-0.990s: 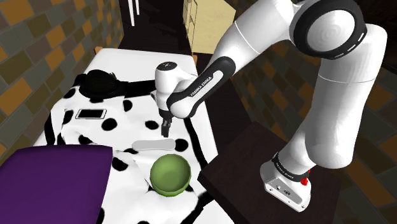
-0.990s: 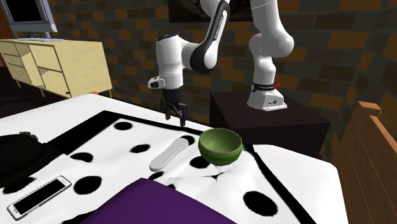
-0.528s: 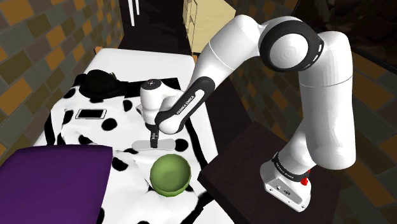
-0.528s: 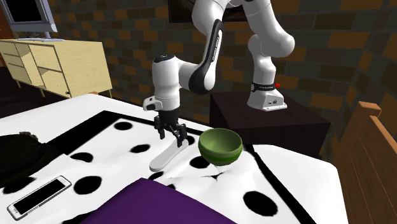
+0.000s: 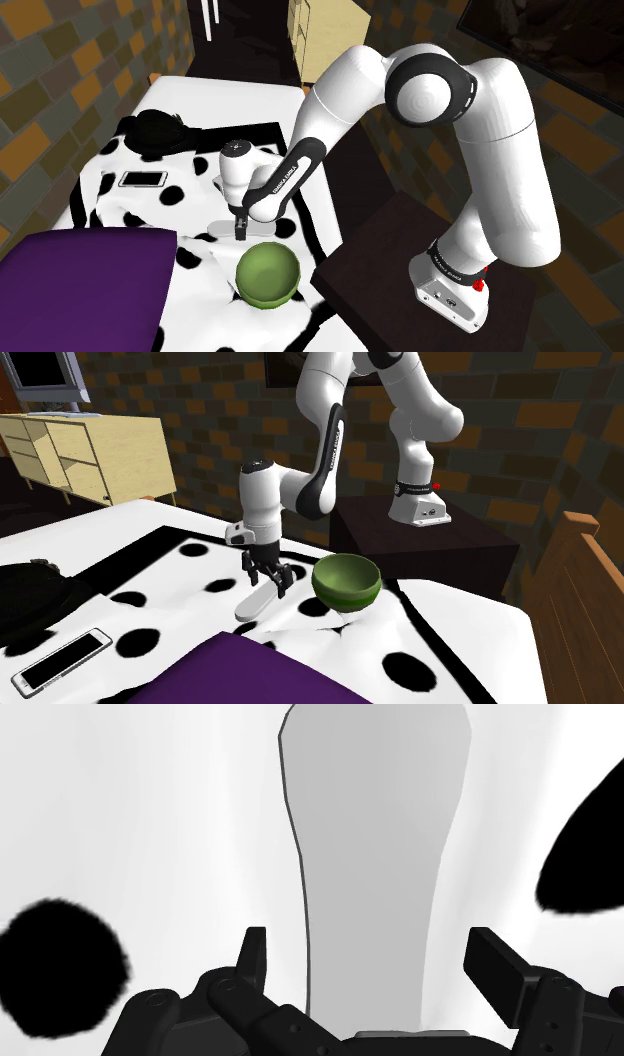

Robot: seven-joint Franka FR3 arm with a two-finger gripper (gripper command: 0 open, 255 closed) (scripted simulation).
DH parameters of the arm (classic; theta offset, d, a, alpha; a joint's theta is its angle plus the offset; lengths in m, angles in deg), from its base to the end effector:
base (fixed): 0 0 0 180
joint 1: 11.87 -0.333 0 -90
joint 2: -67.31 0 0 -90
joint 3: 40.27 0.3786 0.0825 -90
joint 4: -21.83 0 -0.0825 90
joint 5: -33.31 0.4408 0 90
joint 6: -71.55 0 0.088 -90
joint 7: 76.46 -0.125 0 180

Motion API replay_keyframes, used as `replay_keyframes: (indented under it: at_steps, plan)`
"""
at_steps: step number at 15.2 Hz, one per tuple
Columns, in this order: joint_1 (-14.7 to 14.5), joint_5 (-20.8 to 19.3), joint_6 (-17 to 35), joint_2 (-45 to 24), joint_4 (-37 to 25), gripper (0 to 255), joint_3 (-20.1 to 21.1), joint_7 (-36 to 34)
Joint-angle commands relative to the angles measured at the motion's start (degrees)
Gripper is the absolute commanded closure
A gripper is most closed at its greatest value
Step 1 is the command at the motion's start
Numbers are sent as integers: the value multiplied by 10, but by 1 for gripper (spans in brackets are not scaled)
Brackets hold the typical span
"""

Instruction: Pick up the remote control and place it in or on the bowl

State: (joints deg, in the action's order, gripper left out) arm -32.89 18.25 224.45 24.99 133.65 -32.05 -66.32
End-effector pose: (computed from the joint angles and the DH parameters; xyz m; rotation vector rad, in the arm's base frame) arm 0.5810 0.3318 0.0747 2.8184 1.3366 -0.0028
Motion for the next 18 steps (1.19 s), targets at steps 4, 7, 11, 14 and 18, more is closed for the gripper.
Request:
replay_keyframes:
  at_steps: [4,7,11,14,18]
  plan:
    - [-1,-1,3,-5,-2,0,-1,-1]
    - [-1,-1,3,-5,-2,0,-1,-1]
    - [-1,-1,3,-5,-2,255,-1,-1]
    - [-1,-1,3,-5,-2,255,-1,-1]
    - [0,0,-1,2,1,255,1,0]
